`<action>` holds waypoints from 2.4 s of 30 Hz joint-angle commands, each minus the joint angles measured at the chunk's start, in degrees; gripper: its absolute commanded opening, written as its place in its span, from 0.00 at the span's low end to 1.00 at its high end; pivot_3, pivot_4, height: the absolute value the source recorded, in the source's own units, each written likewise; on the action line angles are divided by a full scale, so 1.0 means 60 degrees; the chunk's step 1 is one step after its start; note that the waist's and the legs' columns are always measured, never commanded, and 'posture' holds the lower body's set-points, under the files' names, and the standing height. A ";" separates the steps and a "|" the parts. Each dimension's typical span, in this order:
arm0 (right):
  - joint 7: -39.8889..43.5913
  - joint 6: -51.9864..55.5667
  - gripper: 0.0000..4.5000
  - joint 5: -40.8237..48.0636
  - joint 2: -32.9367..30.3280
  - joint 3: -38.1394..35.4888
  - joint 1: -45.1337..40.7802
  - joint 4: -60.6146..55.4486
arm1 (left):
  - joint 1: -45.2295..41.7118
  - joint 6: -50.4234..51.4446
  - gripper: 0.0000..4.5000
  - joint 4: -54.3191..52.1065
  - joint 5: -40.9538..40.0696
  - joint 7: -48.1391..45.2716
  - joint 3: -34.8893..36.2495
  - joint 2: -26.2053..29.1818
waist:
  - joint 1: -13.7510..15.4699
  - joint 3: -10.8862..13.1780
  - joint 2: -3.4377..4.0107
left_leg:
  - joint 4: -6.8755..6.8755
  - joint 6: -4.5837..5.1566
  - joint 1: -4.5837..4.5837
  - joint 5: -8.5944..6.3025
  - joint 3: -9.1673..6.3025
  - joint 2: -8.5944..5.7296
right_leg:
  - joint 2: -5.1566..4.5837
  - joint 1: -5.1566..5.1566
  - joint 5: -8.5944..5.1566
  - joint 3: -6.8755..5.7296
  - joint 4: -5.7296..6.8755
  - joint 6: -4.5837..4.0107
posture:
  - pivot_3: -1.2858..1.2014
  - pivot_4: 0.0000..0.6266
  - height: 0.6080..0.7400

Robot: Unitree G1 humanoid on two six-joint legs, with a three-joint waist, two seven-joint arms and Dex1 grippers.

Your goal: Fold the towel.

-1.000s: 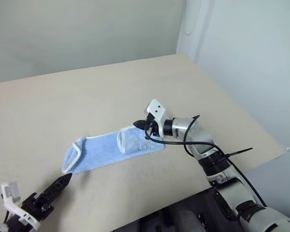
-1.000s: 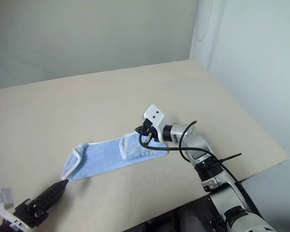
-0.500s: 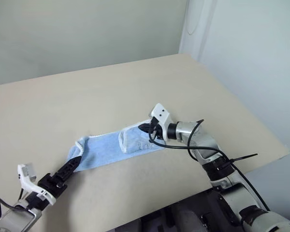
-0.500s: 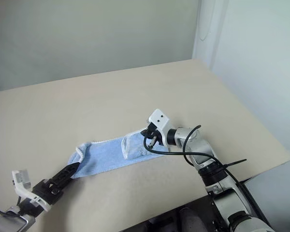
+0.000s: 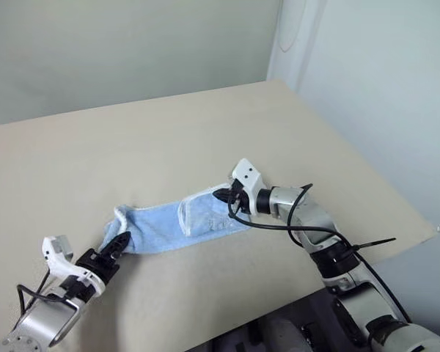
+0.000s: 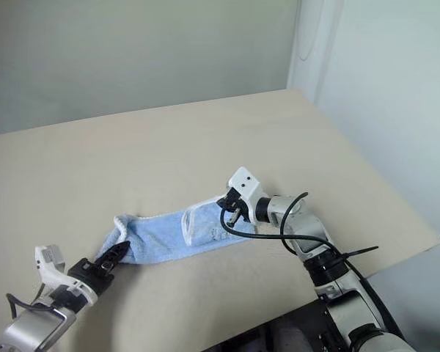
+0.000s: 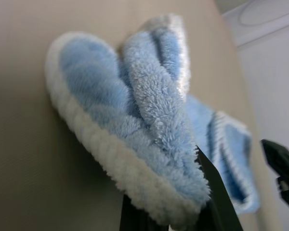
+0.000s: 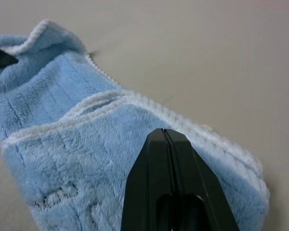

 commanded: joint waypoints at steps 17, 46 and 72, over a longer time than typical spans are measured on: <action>-0.0931 0.1042 0.00 0.1197 -0.0875 -0.3047 -0.0134 -0.0872 | -0.1920 -0.0420 0.00 -0.1914 0.0709 -0.2471 -0.2412 0.3490 | 0.0037 -0.0024 -0.0070 | 0.0016 -0.0090 -0.0007 -0.0051 -0.0003 -0.0005 | -0.0002 -0.0007 0.0009 -0.0002 0.0009 -0.0016 | 0.52 0.24 1.00; -0.2040 0.1364 0.00 0.1309 -0.0897 -0.3145 0.0831 -0.1924 | -0.6000 0.0704 0.00 0.0131 0.6295 -0.3517 -0.7452 0.1493 | -0.0001 -0.0037 -0.0068 | -0.0002 0.0042 -0.0020 0.0019 0.0036 -0.0022 | -0.0025 -0.0015 0.0095 0.0001 -0.0027 0.0046 | 0.52 0.24 1.00; -0.1982 0.1333 0.00 0.1333 -0.0940 -0.2999 0.0596 -0.1881 | -0.6187 0.0379 0.99 0.0198 0.4560 -0.3967 -0.4577 0.1201 | 0.0015 -0.0036 -0.0068 | 0.0002 0.0046 -0.0016 0.0021 0.0036 -0.0023 | -0.0028 -0.0015 0.0098 0.0005 -0.0032 0.0051 | 0.52 0.24 1.00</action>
